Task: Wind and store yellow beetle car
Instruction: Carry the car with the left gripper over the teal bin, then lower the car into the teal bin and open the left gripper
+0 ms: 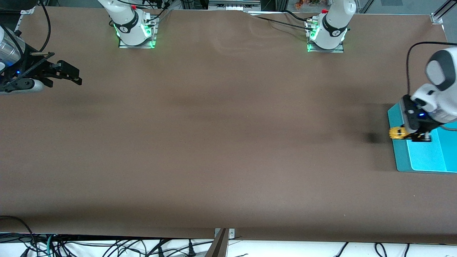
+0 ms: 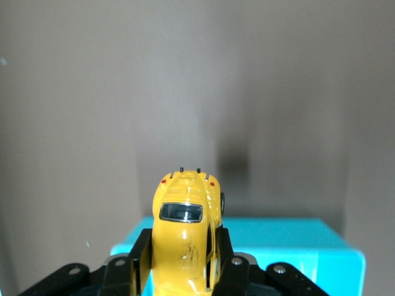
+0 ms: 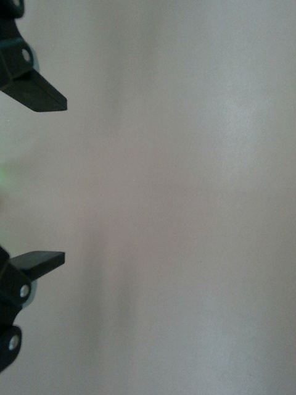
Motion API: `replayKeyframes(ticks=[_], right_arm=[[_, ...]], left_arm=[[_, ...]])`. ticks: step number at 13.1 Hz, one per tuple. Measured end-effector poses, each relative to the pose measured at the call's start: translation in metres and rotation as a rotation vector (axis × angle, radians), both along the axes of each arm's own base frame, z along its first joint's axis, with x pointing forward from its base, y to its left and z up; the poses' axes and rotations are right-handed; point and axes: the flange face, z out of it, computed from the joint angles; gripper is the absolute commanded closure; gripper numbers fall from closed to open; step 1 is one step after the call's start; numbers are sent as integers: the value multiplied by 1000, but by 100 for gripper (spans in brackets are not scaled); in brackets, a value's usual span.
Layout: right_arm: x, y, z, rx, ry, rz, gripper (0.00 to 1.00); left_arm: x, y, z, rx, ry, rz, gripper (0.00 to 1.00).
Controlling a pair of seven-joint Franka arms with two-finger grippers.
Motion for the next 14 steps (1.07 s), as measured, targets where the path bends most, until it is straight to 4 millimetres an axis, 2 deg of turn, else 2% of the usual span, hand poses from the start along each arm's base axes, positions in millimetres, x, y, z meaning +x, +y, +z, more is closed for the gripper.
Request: replayKeyframes(ticks=[2, 4, 8, 11, 14], right_arm=[[0, 0, 0, 0, 0, 0, 0], [0, 0, 0, 0, 0, 0, 0], [0, 0, 0, 0, 0, 0, 0], [0, 0, 0, 0, 0, 0, 0], [0, 0, 0, 0, 0, 0, 0]], left_arm=[[-10, 39, -3, -7, 6, -18, 76], [-14, 66, -16, -17, -1, -27, 76], [-24, 131, -76, -43, -11, -15, 76], [-24, 156, -107, -36, 15, -16, 76], [-18, 167, -129, -12, 17, -13, 76]])
